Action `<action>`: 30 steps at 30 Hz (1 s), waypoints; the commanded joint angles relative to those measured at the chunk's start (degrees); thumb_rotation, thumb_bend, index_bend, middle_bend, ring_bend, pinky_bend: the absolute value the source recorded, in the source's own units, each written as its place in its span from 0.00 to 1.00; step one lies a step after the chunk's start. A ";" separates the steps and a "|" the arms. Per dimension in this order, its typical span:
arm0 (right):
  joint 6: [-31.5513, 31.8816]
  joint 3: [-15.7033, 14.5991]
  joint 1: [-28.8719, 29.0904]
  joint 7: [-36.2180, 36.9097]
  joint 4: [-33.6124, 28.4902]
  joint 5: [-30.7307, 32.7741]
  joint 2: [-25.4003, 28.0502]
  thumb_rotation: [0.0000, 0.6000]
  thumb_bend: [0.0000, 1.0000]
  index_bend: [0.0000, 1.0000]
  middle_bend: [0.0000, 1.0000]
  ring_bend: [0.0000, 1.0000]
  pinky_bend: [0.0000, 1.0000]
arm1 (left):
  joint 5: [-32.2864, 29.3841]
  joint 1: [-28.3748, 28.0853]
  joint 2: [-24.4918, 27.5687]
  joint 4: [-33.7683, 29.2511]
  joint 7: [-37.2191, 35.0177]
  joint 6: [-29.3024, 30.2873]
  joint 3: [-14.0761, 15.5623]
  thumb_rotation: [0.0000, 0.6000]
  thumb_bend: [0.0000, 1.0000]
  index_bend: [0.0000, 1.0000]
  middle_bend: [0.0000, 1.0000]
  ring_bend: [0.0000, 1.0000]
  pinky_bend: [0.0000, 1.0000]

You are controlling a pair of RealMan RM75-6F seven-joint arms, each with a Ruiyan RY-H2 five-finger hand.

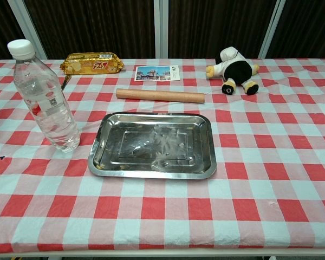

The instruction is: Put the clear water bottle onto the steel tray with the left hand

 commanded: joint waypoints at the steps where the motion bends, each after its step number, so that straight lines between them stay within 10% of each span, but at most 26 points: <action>1: 0.07 -0.03 -0.01 0.04 0.06 -0.08 -0.02 1.00 0.10 0.06 0.03 0.00 0.00 | -0.09 -0.04 -0.09 -0.09 -0.27 -0.05 -0.03 1.00 0.07 0.29 0.34 0.23 0.26; 9: 0.12 -0.04 0.01 0.38 0.06 -0.22 0.03 1.00 0.10 0.06 0.03 0.00 0.00 | -0.73 0.16 0.26 -0.91 -3.75 -0.82 -0.04 1.00 0.06 0.29 0.34 0.23 0.27; 14: -0.13 0.09 -0.04 0.47 0.38 0.33 -0.06 1.00 0.10 0.06 0.03 0.00 0.00 | -1.94 0.96 -1.59 -1.22 -22.09 -3.20 -0.59 1.00 0.03 0.27 0.33 0.23 0.26; 23: -0.84 0.06 0.18 0.55 1.16 0.61 -0.47 1.00 0.10 0.06 0.03 0.00 0.00 | -3.50 -0.29 -12.40 5.58 -33.46 -1.16 -5.03 1.00 0.00 0.21 0.25 0.19 0.24; 30: -0.95 0.04 0.30 0.49 1.47 0.51 -0.77 1.00 0.10 0.06 0.03 0.00 0.00 | 0.73 -0.62 -17.66 11.17 -36.32 0.10 -2.88 1.00 0.00 0.17 0.22 0.17 0.23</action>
